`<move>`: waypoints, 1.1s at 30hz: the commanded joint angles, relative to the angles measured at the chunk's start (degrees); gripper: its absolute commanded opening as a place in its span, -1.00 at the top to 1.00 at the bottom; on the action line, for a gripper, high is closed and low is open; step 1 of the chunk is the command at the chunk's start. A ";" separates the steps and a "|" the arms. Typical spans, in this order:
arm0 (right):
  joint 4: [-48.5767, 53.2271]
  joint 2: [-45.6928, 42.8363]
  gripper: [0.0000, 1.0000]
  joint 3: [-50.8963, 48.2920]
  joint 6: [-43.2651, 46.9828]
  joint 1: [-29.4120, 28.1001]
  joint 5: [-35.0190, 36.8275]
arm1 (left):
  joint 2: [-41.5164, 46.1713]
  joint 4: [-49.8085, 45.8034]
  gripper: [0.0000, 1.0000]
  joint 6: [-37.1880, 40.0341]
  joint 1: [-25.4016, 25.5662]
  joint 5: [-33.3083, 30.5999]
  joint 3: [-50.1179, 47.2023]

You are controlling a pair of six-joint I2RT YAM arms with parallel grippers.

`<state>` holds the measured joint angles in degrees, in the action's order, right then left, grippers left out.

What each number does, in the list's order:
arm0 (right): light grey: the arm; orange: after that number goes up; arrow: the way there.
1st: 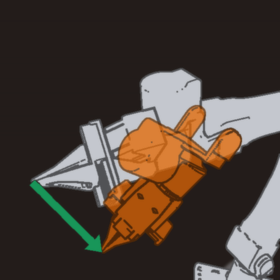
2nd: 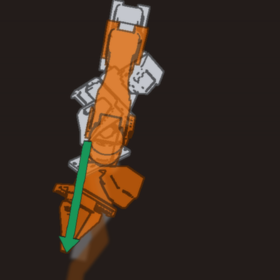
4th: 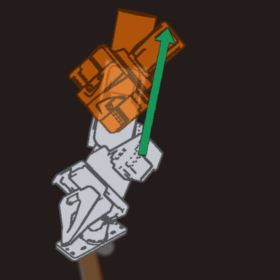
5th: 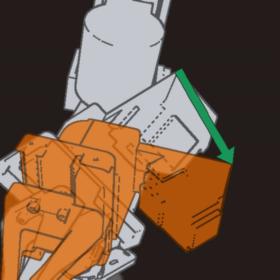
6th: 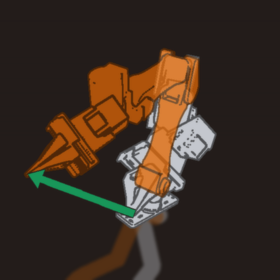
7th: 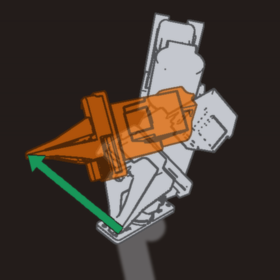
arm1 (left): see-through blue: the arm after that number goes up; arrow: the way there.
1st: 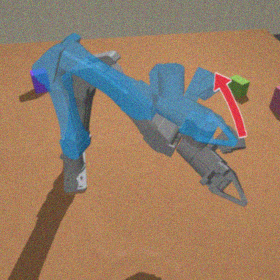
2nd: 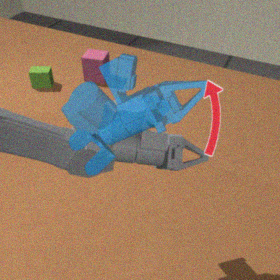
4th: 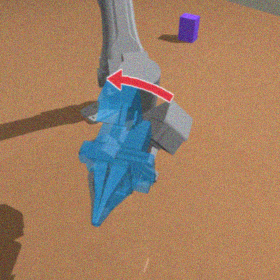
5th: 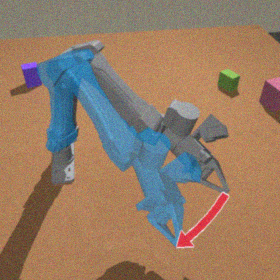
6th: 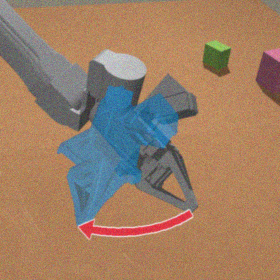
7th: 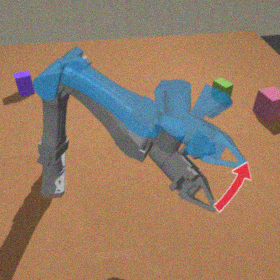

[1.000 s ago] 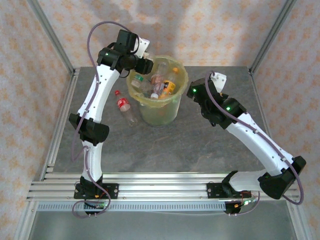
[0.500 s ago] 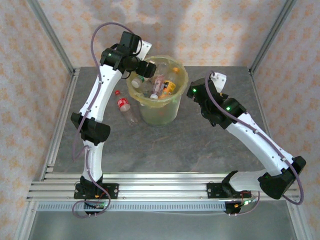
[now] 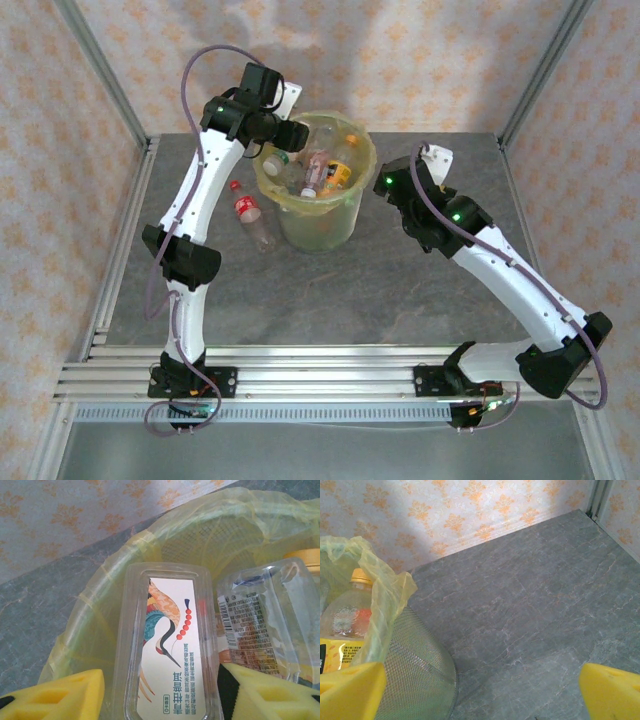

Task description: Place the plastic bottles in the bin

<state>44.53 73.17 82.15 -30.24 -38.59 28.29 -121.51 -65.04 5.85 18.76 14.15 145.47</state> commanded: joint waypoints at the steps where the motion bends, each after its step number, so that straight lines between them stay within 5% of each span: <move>1: 1.05 -0.21 -0.98 0.49 -0.52 -0.18 1.05 | -0.43 1.23 -0.20 -2.27 0.56 0.58 -0.12; 17: 1.24 -0.37 -0.98 0.16 -0.70 -0.17 1.14 | 0.10 1.29 -0.15 -7.71 0.57 -1.97 -0.27; 28: 1.31 -0.83 -0.98 -0.14 -0.68 -0.17 1.22 | 10.75 5.37 -0.59 -14.33 0.54 -9.37 -1.38; 33: 1.17 -1.01 -0.98 -0.26 -0.74 -0.22 1.10 | 21.34 10.75 -0.82 -15.97 0.54 -14.81 -11.93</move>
<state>44.56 73.14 82.15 -30.24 -38.59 28.29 -107.13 -59.16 -7.86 18.76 4.86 137.71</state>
